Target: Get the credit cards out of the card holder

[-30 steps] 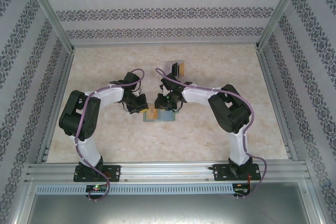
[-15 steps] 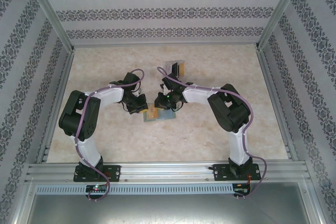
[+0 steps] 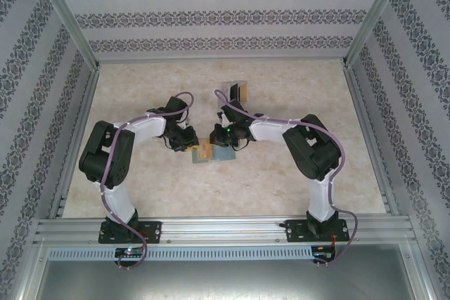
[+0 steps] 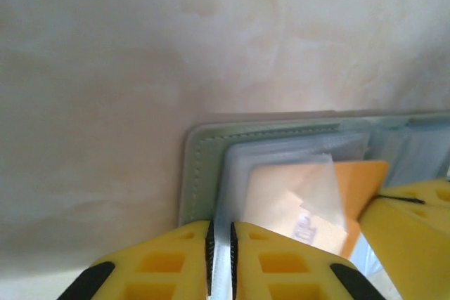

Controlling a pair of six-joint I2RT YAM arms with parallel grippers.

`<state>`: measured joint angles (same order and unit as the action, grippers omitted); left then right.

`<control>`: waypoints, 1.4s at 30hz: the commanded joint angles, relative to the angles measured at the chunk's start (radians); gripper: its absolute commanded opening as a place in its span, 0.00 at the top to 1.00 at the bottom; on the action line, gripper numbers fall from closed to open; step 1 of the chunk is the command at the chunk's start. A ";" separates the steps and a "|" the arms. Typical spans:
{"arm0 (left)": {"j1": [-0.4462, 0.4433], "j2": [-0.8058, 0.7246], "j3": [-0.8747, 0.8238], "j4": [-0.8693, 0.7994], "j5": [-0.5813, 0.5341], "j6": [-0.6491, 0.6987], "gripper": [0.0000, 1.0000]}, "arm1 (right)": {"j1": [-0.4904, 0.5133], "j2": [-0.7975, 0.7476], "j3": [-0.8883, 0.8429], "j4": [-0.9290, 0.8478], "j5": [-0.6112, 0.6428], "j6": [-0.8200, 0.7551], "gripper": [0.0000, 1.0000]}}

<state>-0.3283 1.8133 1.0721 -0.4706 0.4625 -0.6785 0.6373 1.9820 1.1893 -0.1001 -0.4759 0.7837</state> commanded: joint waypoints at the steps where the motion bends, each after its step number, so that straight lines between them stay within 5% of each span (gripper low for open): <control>1: -0.010 -0.006 0.022 -0.045 -0.034 0.027 0.82 | -0.013 -0.046 -0.026 0.002 0.044 -0.025 1.00; 17: -0.011 -0.063 0.022 0.044 0.131 -0.017 0.90 | -0.014 -0.003 -0.006 -0.015 0.013 -0.013 0.96; 42: -0.012 0.070 0.013 -0.023 0.049 0.046 0.95 | -0.005 0.024 0.007 0.061 -0.091 -0.002 0.84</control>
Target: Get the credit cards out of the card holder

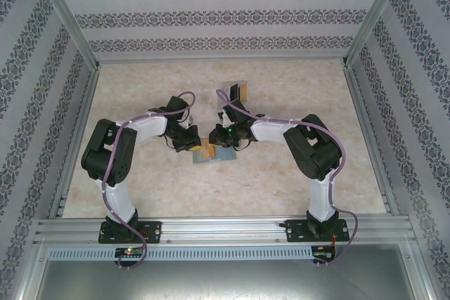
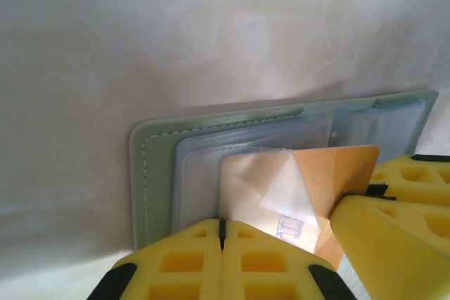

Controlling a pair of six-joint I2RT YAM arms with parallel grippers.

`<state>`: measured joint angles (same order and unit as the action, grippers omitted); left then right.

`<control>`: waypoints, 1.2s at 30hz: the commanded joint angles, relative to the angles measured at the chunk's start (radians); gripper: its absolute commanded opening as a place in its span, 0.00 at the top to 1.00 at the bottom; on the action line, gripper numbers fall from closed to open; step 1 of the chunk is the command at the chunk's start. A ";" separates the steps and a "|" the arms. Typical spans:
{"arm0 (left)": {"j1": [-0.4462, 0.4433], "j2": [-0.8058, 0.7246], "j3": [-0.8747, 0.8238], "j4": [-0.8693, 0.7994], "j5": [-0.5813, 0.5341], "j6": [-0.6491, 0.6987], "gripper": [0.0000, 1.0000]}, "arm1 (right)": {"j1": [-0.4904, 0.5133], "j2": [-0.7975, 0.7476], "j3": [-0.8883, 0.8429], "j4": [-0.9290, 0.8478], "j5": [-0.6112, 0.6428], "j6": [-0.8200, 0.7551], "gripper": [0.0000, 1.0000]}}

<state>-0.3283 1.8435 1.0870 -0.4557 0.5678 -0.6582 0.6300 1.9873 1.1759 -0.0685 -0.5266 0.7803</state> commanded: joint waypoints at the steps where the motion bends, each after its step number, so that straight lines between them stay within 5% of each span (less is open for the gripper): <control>1: -0.013 0.037 -0.002 -0.039 -0.060 0.027 0.95 | 0.002 0.016 0.018 0.030 -0.034 0.001 0.85; 20: -0.012 -0.014 0.041 -0.055 -0.030 0.008 0.82 | -0.059 -0.252 -0.131 -0.003 0.169 -0.158 1.00; 27: -0.010 -0.150 0.068 -0.004 0.034 -0.040 0.57 | -0.130 -0.376 -0.205 0.162 0.034 -0.106 1.00; 33: -0.006 -0.237 0.027 0.179 0.133 -0.149 0.27 | -0.207 -0.402 -0.230 0.324 -0.145 0.029 1.00; 36: -0.007 -0.253 0.013 0.301 0.206 -0.213 0.20 | -0.232 -0.402 -0.241 0.427 -0.208 0.109 1.00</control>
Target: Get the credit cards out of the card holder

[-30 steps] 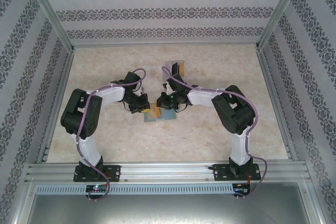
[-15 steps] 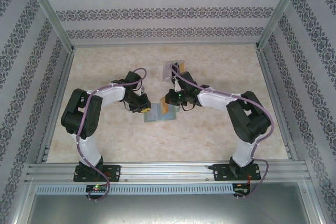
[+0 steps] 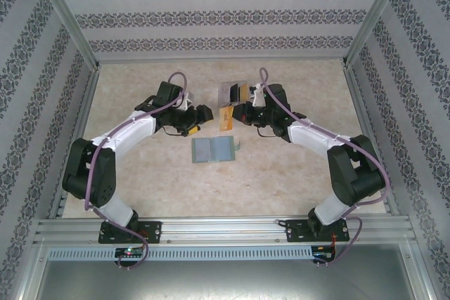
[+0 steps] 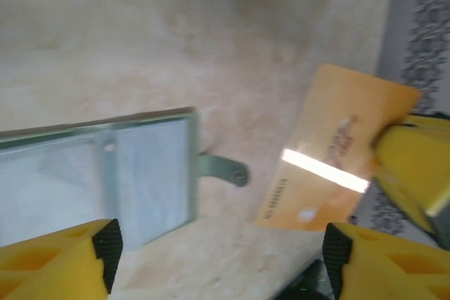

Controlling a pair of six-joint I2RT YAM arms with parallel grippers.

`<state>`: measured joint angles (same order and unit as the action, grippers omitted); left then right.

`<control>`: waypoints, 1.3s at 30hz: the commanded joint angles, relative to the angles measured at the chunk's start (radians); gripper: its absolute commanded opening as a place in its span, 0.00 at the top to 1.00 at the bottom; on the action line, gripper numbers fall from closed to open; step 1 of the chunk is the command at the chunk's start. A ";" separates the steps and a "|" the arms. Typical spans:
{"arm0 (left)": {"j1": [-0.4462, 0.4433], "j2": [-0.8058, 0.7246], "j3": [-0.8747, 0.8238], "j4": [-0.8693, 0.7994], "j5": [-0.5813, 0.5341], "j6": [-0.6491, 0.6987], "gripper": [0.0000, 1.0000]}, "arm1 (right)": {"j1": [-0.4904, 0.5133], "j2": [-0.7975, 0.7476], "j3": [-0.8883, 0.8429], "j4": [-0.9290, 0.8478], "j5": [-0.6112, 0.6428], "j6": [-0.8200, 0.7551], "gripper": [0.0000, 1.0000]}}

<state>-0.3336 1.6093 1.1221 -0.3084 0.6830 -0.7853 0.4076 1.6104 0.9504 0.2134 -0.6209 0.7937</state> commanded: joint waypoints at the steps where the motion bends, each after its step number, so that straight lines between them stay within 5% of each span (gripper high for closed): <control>1: -0.002 -0.023 -0.027 0.198 0.116 -0.110 0.19 | -0.019 -0.020 -0.019 0.182 -0.137 0.125 1.00; 8: -0.003 -0.009 -0.039 0.418 0.212 -0.229 0.22 | -0.048 0.029 -0.035 0.446 -0.238 0.349 1.00; 14: -0.002 -0.012 -0.032 0.480 0.242 -0.254 0.49 | -0.055 0.073 -0.029 0.529 -0.267 0.427 1.00; 20: -0.003 -0.033 -0.034 0.495 0.244 -0.241 0.64 | -0.057 0.083 -0.033 0.557 -0.275 0.437 1.00; 27: -0.003 -0.032 -0.051 0.522 0.236 -0.253 1.00 | -0.056 0.073 -0.053 0.573 -0.294 0.450 1.00; 33: -0.004 -0.044 -0.075 0.564 0.202 -0.304 1.00 | -0.026 0.051 -0.089 0.585 -0.264 0.496 0.79; 39: -0.002 -0.048 -0.061 0.544 0.169 -0.327 1.00 | 0.006 0.060 -0.124 0.668 -0.237 0.561 0.83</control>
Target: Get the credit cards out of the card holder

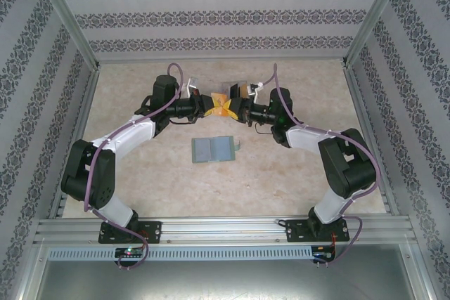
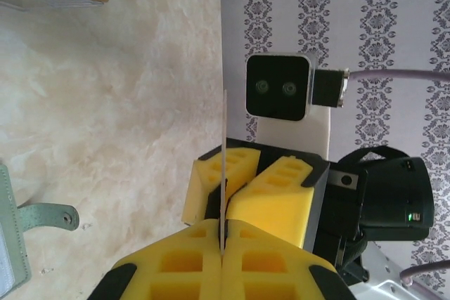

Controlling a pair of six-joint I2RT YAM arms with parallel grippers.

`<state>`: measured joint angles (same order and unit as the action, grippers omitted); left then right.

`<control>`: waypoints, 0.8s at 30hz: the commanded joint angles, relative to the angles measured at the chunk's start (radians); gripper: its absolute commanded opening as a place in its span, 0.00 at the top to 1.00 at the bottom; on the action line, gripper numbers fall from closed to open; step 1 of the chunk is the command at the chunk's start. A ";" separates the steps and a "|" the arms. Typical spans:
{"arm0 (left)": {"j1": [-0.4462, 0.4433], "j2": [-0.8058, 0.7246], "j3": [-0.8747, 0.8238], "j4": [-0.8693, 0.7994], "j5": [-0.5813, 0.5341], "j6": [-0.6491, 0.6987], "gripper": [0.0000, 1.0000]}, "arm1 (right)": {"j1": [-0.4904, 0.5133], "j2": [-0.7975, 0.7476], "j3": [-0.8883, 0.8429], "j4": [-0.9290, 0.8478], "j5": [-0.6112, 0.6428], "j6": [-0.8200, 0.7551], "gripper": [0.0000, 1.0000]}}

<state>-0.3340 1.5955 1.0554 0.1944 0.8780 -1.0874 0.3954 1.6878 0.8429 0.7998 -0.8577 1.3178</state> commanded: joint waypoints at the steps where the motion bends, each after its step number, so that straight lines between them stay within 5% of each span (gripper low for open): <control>1: -0.003 -0.032 0.006 0.043 -0.027 -0.028 1.00 | 0.022 -0.015 -0.017 0.093 0.000 0.044 0.83; 8: -0.001 -0.023 0.001 -0.008 -0.046 -0.015 0.99 | 0.023 -0.003 -0.019 0.136 0.014 0.057 0.99; 17: 0.007 -0.023 0.121 -0.507 -0.272 0.245 0.33 | -0.049 -0.066 0.018 -0.207 0.057 -0.241 1.00; 24: 0.013 -0.025 0.172 -0.708 -0.443 0.348 0.11 | -0.158 0.006 0.128 -0.453 0.106 -0.435 1.00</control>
<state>-0.3321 1.5932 1.2091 -0.3614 0.5369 -0.8265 0.2646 1.6672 0.9051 0.4847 -0.7902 1.0260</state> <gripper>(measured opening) 0.879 0.061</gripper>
